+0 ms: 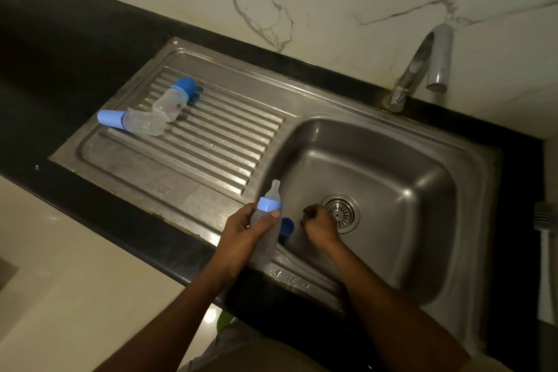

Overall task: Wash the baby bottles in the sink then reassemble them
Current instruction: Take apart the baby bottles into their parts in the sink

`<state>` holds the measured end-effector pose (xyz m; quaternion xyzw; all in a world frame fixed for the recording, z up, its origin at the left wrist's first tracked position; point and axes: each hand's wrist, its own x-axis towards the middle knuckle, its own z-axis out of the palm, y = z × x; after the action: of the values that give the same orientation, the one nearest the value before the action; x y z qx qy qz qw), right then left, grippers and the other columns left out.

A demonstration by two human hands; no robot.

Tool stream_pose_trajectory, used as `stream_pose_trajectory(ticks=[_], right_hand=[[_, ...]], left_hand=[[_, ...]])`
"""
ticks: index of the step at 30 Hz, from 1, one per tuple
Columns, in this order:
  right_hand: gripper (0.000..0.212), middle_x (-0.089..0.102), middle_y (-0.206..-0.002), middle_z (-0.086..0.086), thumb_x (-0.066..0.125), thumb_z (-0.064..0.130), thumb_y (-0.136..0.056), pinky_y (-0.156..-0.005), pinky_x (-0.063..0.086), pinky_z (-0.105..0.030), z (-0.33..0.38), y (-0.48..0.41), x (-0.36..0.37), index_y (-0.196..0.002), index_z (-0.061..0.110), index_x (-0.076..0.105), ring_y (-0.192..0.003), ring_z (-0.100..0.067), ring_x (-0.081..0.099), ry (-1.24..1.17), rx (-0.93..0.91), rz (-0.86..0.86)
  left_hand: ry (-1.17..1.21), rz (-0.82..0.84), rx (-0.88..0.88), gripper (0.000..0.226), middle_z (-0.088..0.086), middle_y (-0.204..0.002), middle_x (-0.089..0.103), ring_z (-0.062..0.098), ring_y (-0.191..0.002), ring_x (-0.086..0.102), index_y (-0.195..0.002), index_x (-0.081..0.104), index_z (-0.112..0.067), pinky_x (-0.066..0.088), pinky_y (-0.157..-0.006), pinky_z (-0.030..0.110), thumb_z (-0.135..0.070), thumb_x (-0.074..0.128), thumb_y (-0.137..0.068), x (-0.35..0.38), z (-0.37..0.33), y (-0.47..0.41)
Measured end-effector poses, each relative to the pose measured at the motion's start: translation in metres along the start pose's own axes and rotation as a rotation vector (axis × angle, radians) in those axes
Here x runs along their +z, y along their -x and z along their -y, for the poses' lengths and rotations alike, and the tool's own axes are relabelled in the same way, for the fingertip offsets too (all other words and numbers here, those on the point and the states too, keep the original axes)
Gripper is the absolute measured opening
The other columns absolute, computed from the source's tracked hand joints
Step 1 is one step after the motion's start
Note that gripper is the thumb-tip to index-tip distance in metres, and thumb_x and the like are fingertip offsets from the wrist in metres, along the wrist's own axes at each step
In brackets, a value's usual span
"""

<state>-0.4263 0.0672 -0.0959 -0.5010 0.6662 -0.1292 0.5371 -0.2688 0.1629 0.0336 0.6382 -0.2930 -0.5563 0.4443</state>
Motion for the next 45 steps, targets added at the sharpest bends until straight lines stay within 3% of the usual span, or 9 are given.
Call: stream_pose_trajectory(ticks=[3,7,11,15,20,24,29,36,45], right_hand=[[0.015,0.070,-0.096,-0.009,0.062,0.018,-0.090,-0.076,0.058,-0.037,0.044,0.038,-0.017,-0.101,0.010,0.068,-0.092,-0.024,0.069,-0.497,0.012,0.029],[0.048,0.076,-0.087,-0.007,0.071,0.055,-0.078,-0.075,0.057,-0.032,0.088,0.084,-0.023,-0.093,0.010,0.074,-0.086,-0.021,0.073,-0.497,-0.040,0.178],[0.032,0.076,-0.081,-0.002,0.082,0.040,-0.076,-0.064,0.054,-0.019,0.099,0.092,-0.018,-0.088,0.012,0.073,-0.078,-0.012,0.073,-0.526,-0.012,-0.060],[0.015,0.070,-0.064,-0.001,0.078,0.025,-0.074,-0.065,0.052,-0.027,0.099,0.093,-0.015,-0.071,0.013,0.069,-0.068,-0.014,0.071,-0.517,-0.037,-0.242],[0.017,0.068,-0.071,-0.018,0.070,0.012,-0.081,-0.070,0.053,-0.035,0.097,0.103,-0.022,-0.074,-0.003,0.070,-0.070,-0.027,0.068,-0.570,-0.136,-0.185],[0.019,0.070,-0.100,-0.021,0.073,0.021,-0.080,-0.089,0.048,-0.049,0.094,0.102,-0.025,-0.087,0.003,0.072,-0.097,-0.036,0.065,-0.763,-0.085,0.000],[0.022,0.064,-0.124,-0.021,0.071,0.028,-0.078,-0.092,0.035,-0.055,0.096,0.107,-0.027,-0.093,0.012,0.076,-0.113,-0.052,0.055,-0.695,-0.069,0.187],[0.016,0.067,-0.087,-0.017,0.071,0.003,-0.081,-0.095,0.050,-0.047,0.100,0.107,-0.026,-0.067,0.009,0.066,-0.094,-0.030,0.066,-0.849,-0.040,-0.010],[0.024,0.069,-0.060,-0.002,0.086,0.024,-0.069,-0.063,0.055,-0.029,0.099,0.116,-0.041,-0.070,0.011,0.066,-0.064,-0.017,0.071,-0.611,-0.037,-0.282]], left_hand=[[-0.081,-0.033,0.011,0.045,0.006,-0.088,0.074,0.021,-0.079,0.071,-0.100,0.070,-0.016,0.057,-0.064,0.030,-0.049,0.084,-0.073,0.005,0.002,-0.009],[-0.459,-0.051,0.106,0.055,-0.008,-0.085,0.072,0.003,-0.076,0.068,-0.097,0.066,-0.022,0.052,-0.064,0.019,-0.047,0.093,-0.056,0.018,-0.001,-0.024],[-0.561,0.066,0.265,0.045,-0.015,-0.081,0.068,-0.009,-0.071,0.063,-0.100,0.069,-0.024,0.042,-0.060,0.005,-0.027,0.091,-0.061,0.031,-0.015,-0.030],[-0.648,0.176,0.248,0.044,-0.007,-0.076,0.074,0.005,-0.073,0.070,-0.091,0.076,-0.021,0.052,-0.065,0.019,-0.049,0.078,-0.057,0.034,-0.023,-0.037],[-0.493,0.398,0.098,0.018,-0.011,-0.058,0.069,-0.005,-0.058,0.064,-0.065,0.075,-0.020,0.048,-0.054,0.015,-0.026,0.092,-0.062,0.024,-0.031,-0.047],[-0.241,0.649,-0.124,0.027,0.005,-0.088,0.077,0.017,-0.087,0.074,-0.097,0.077,-0.020,0.060,-0.081,0.038,-0.020,0.085,-0.071,0.017,-0.040,-0.053],[0.080,0.901,-0.365,0.050,0.019,-0.102,0.072,0.032,-0.091,0.072,-0.126,0.060,-0.014,0.060,-0.074,0.047,-0.005,0.076,-0.079,0.011,-0.042,-0.051],[-0.316,0.627,-0.029,0.041,0.005,-0.094,0.077,0.021,-0.093,0.074,-0.103,0.076,-0.022,0.058,-0.091,0.048,-0.021,0.085,-0.063,0.021,-0.030,-0.050],[-0.694,0.139,0.350,0.045,-0.006,-0.084,0.077,0.007,-0.078,0.072,-0.100,0.076,-0.025,0.058,-0.071,0.027,-0.044,0.082,-0.060,0.066,-0.024,-0.014]])
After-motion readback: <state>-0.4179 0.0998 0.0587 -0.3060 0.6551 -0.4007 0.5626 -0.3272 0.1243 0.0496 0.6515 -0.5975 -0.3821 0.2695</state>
